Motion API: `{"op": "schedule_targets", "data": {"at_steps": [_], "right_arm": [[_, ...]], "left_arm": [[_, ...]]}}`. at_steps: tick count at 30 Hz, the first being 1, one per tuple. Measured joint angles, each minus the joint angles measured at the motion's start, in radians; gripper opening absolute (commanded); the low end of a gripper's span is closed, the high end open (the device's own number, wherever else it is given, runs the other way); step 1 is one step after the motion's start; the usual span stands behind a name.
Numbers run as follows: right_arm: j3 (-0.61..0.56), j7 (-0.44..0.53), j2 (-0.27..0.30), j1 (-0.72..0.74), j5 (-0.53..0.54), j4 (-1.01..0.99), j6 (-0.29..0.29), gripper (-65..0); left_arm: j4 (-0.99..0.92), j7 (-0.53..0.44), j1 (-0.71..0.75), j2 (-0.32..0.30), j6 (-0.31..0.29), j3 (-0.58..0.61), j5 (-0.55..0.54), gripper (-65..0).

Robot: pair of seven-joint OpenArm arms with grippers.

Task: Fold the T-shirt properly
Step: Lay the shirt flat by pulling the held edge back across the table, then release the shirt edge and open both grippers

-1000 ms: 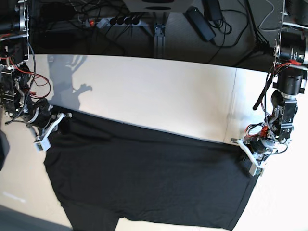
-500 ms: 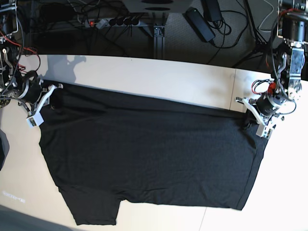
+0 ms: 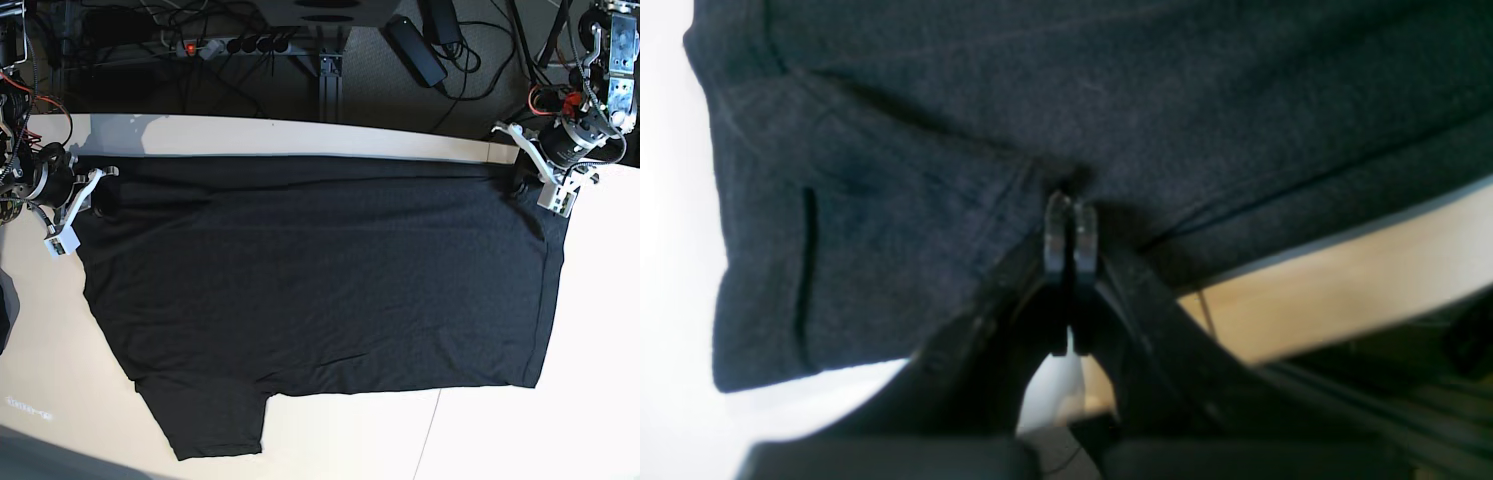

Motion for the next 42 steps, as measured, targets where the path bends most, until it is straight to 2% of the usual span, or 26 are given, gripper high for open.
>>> {"op": "schedule_targets", "data": {"at_steps": [7, 15, 22, 24, 27, 30, 34, 39, 42], "right_arm": [[0.024, 0.006, 0.012, -0.065, 0.015, 0.025, 0.0, -65.0], [0.168, 0.005, 0.013, -0.22, 0.035, 0.074, 0.0, -65.0], [0.194, -0.009, 0.014, -0.232, 0.048, 0.078, 0.0, -65.0], [0.196, -0.011, 0.014, -0.23, 0.048, 0.088, 0.0, -65.0], [0.222, -0.026, 0.013, -0.23, 0.056, 0.12, 0.0, -65.0], [0.278, -0.039, 0.013, -0.229, 0.093, 0.167, 0.001, -65.0], [0.37, -0.051, 0.013, -0.228, 0.144, 0.224, 0.001, -65.0], [0.434, -0.048, 0.013, -0.11, 0.143, 0.239, 0.001, -47.2], [0.423, 0.001, 0.011, 0.003, 0.032, 0.22, 0.0, -41.7]], "left_arm": [[0.047, 0.017, 0.064, 0.012, 0.0, -0.053, 0.009, -65.0], [0.093, 0.039, 0.094, 0.011, 0.0, -0.053, 0.023, -65.0], [0.139, 0.04, 0.094, 0.011, -0.002, -0.06, 0.036, -65.0], [0.161, 0.034, 0.088, 0.012, -0.002, -0.08, 0.039, -61.7], [0.204, 0.068, 0.054, 0.011, -0.002, -0.134, -0.016, -58.9], [0.241, 0.125, 0.03, 0.008, -0.002, -0.199, -0.091, -58.9], [0.259, 0.135, 0.024, 0.008, -0.003, -0.269, -0.145, -58.8], [0.246, 0.107, -0.043, -0.033, -0.02, -0.277, -0.161, -49.7], [0.189, 0.108, -0.087, -0.047, -0.038, -0.276, -0.164, -46.6]]}}
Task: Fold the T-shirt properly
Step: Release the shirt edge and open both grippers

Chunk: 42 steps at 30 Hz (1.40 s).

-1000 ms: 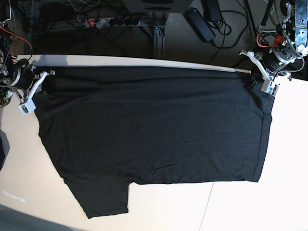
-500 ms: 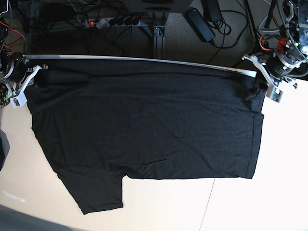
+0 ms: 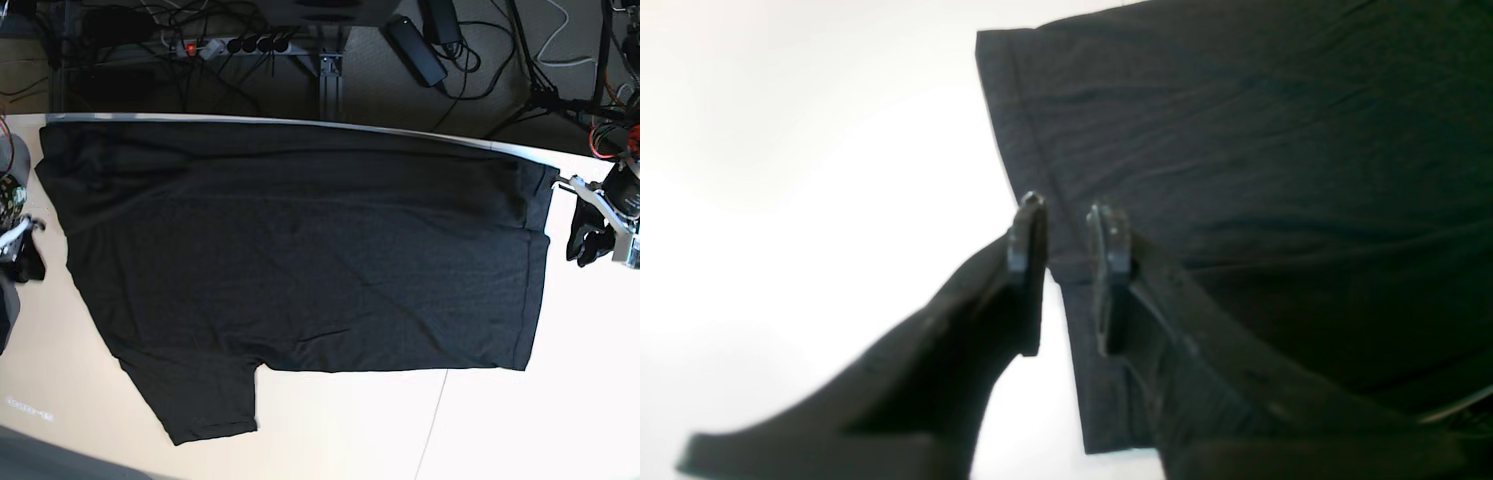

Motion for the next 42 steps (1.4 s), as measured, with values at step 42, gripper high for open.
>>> {"op": "schedule_targets", "data": {"at_steps": [42], "right_arm": [[-0.228, 0.197, -0.266, 0.818, -0.303, -1.247, 0.006, -30.7]], "left_arm": [[-0.149, 0.113, -0.074, -0.023, -0.024, 0.0, -0.117, -45.1]]}}
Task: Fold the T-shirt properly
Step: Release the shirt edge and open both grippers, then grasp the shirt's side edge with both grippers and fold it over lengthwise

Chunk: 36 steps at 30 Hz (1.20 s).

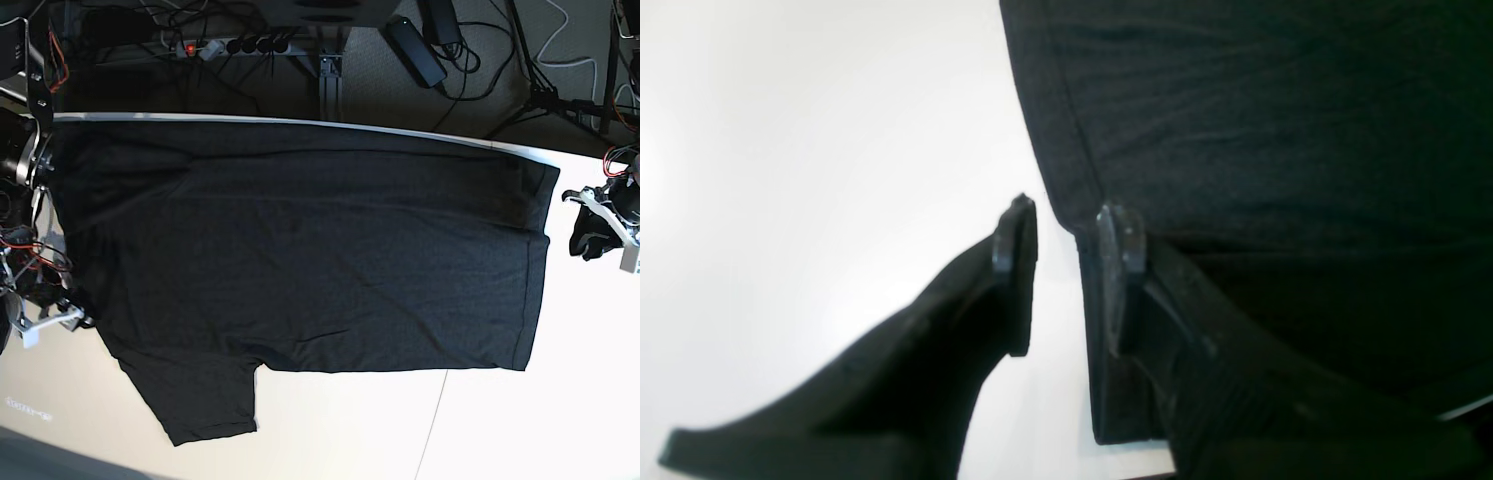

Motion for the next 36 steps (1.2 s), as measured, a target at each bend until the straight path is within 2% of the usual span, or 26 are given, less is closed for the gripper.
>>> {"op": "schedule_targets", "data": {"at_steps": [2, 5, 7, 12, 14, 20, 24, 29, 36], "right_arm": [[0.0, 0.018, -0.042, 0.006, -0.032, 0.005, 0.0, -30.7], [0.0, 0.025, -0.089, 0.008, -0.08, 0.028, 0.0, -30.7], [0.0, 0.025, -0.106, 0.008, -0.09, 0.038, 0.001, -30.7], [0.0, 0.004, -0.099, 0.008, -0.092, 0.039, 0.007, -30.7], [0.0, -0.025, -0.09, 0.009, -0.09, 0.039, 0.01, -30.7], [0.0, -0.082, -0.077, 0.011, -0.067, 0.042, 0.013, -30.7], [0.0, -0.122, -0.074, 0.011, -0.039, 0.042, 0.013, -30.7], [0.0, -0.175, -0.072, 0.011, -0.01, 0.043, 0.014, -30.7], [0.0, -0.216, -0.045, 0.006, 0.063, 0.041, 0.014, -30.7]], "left_arm": [[0.0, 0.0, 0.0, 0.0, 0.0, 0.0, 0.0, -42.7], [-0.002, -0.03, -0.01, -0.005, -0.002, 0.0, -0.001, -32.9], [-0.031, -0.048, -0.035, -0.019, -0.003, 0.001, -0.004, -29.2], [-0.219, -0.059, -0.176, -0.052, -0.018, 0.011, -0.068, -29.1], [-0.319, -0.06, -0.25, -0.058, -0.051, 0.035, -0.088, -29.1], [-0.618, -0.064, -0.502, -0.06, -0.097, 0.208, -0.109, -29.1], [-0.841, -0.102, -0.666, -0.028, -0.117, 0.323, -0.078, -29.1], [-1.091, -0.148, -0.821, 0.015, -0.122, 0.406, -0.036, -29.1], [-1.317, -0.256, -0.924, 0.092, -0.126, 0.426, 0.012, -29.1]]}}
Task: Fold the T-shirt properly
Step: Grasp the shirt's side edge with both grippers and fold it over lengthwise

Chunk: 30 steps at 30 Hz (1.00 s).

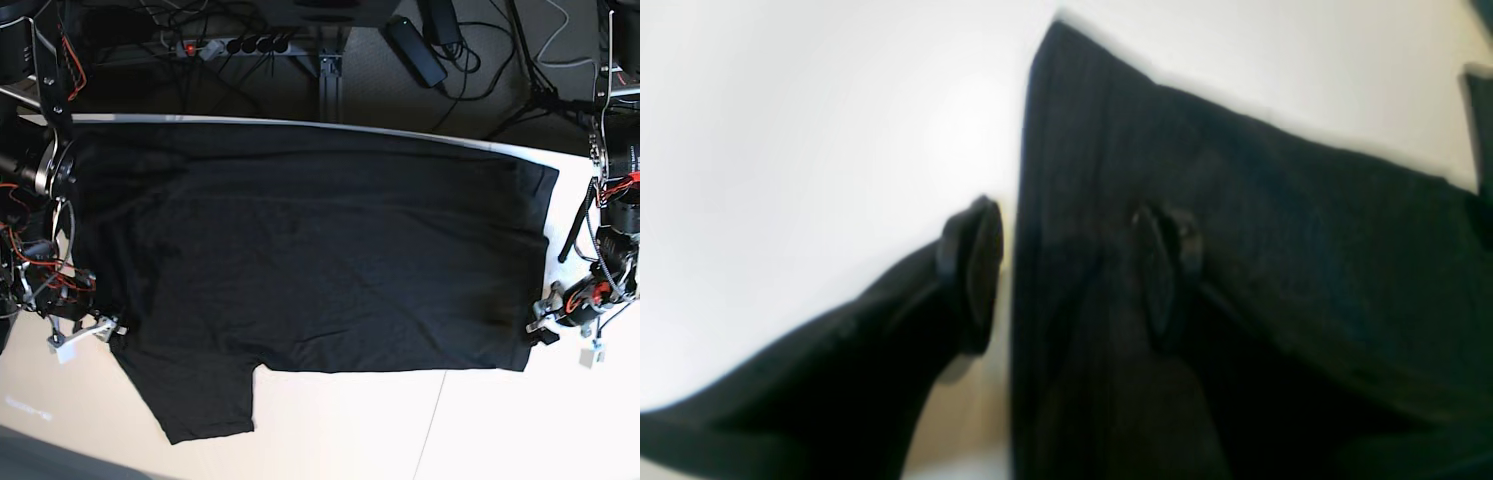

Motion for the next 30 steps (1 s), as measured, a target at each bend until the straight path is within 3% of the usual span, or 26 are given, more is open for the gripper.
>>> {"op": "schedule_targets", "data": {"at_steps": [13, 16, 18, 23, 25, 26, 30], "right_arm": [[0.0, -0.059, 0.032, -0.001, 0.069, -0.003, 0.001, -31.0], [0.0, -0.065, 0.032, -0.001, 0.069, -0.003, 0.006, -31.0], [0.0, -0.065, 0.032, -0.001, 0.07, -0.003, 0.008, -35.7], [0.0, -0.066, 0.034, -0.005, 0.057, 0.003, 0.009, -54.3], [0.0, -0.066, 0.034, -0.009, 0.048, 0.008, 0.009, -65.0], [0.0, -0.063, 0.034, -0.011, 0.051, 0.01, 0.009, -65.0], [-0.001, -0.026, 0.037, -0.015, 0.044, 0.016, 0.009, -65.0]], "left_arm": [[-0.033, -0.08, -0.016, 0.108, -0.006, -0.005, 0.033, -29.5], [-0.034, -0.098, -0.018, 0.119, -0.006, -0.005, 0.043, -38.4], [-0.035, -0.1, -0.015, 0.115, -0.006, -0.005, 0.048, -45.6], [-0.038, -0.103, -0.015, 0.1, -0.007, -0.003, 0.058, -52.8], [-0.039, -0.105, -0.013, 0.099, -0.007, -0.003, 0.069, -61.6], [-0.039, -0.105, -0.013, 0.099, -0.007, -0.003, 0.073, -65.0], [-0.039, -0.111, -0.013, 0.099, -0.007, -0.003, 0.083, -65.0]]}}
